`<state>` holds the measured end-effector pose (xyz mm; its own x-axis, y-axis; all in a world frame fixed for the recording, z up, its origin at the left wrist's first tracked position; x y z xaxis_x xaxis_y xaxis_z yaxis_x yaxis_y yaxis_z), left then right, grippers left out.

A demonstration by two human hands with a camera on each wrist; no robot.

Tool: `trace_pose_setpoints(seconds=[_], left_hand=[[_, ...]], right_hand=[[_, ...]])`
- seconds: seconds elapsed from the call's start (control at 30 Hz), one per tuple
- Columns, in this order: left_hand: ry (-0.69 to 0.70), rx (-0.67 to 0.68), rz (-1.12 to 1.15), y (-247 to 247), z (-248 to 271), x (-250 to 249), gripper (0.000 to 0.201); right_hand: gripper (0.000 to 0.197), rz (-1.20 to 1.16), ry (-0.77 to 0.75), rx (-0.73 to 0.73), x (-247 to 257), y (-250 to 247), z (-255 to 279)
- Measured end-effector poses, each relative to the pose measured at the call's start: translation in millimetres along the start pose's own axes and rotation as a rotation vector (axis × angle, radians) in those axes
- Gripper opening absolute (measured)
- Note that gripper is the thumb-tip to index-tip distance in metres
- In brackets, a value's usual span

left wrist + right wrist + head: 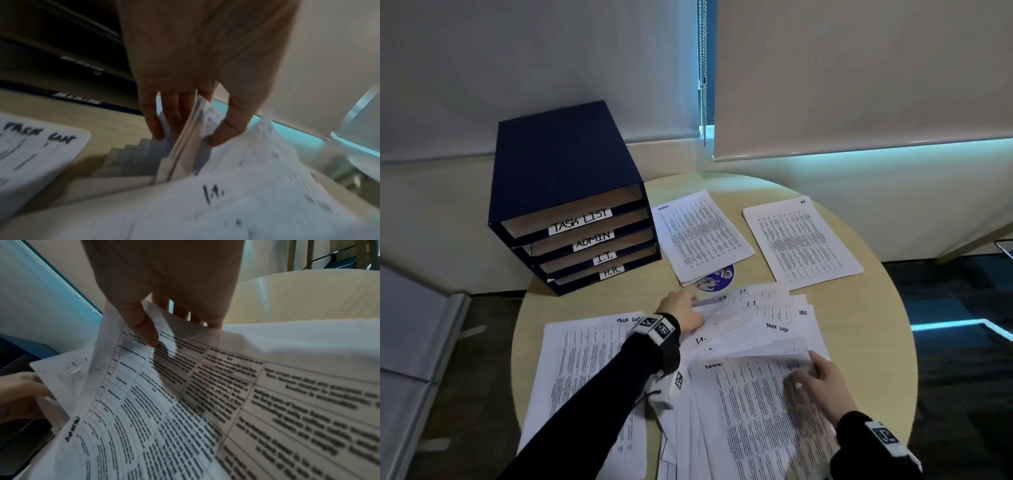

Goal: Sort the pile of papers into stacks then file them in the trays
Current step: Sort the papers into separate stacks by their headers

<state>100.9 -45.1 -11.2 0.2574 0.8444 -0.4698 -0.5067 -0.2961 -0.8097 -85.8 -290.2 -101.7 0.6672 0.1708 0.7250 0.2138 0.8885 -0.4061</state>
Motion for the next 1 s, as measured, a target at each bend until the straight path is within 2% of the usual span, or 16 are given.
trace_pose_setpoints(seconds=[0.07,0.1,0.2,0.27,0.33,0.43,0.5,0.53,0.6,0.63,0.7,0.77,0.83,0.87,0.9,1.0], left_hand=[[0.074,-0.070,-0.138,8,18,-10,0.018],[0.150,-0.102,-0.224,16,29,-14,0.015],[0.407,-0.218,-0.429,38,68,-16,0.012],[0.500,-0.276,-0.467,57,87,-6,0.029],[0.507,-0.317,-0.471,68,102,0,0.038],[0.509,-0.370,-0.451,72,111,0,0.042],[0.514,-0.423,-0.459,70,114,-5,0.037],[0.496,-0.432,-0.444,68,114,-8,0.032],[0.428,-0.425,-0.388,67,110,-10,0.022],[0.391,-0.383,-0.329,65,106,-9,0.016],[0.304,-0.171,-0.100,63,93,-6,0.015],[0.272,0.012,0.133,61,83,-7,0.043],[0.124,-0.022,0.520,59,73,-4,0.063],[0.012,-0.083,0.655,59,68,-1,0.061],[-0.086,-0.125,0.728,60,63,1,0.053],[-0.284,-0.166,0.595,66,51,5,0.015]], right_hand=[[0.066,0.004,0.005,-0.006,-1,-2,0],[0.059,0.002,-0.001,-0.007,-1,-4,1],[0.061,-0.024,-0.001,-0.022,2,-8,2],[0.062,-0.034,-0.010,-0.036,2,-10,3],[0.061,-0.017,-0.038,-0.039,4,-12,4],[0.014,-0.005,-0.035,-0.020,12,-9,12],[0.031,0.005,-0.023,-0.035,16,-8,12],[0.031,0.001,-0.022,-0.051,15,-8,11],[0.010,0.004,-0.002,-0.041,11,-8,7],[0.015,0.005,0.012,-0.035,6,-8,2],[0.043,-0.001,0.025,-0.011,-2,-7,-4],[0.063,0.011,0.032,-0.019,-6,-6,-10],[0.075,0.002,0.038,-0.017,-12,-5,-13],[0.077,-0.001,0.033,-0.019,-11,-4,-11],[0.078,0.004,0.035,-0.015,-10,-3,-9],[0.080,0.000,0.040,-0.023,-7,-1,-3]])
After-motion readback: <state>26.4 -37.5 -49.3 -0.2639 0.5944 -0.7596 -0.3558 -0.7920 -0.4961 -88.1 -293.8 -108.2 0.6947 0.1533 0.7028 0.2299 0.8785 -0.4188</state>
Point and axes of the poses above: each hand's wrist, its own z-axis away from the middle knuckle, its own y-axis out of the palm, x = y × z, the point moved 2 cm from there along -z, towards the middle knuckle, and after that the axes turned 10 degrees about y, right-handed, at the moved point
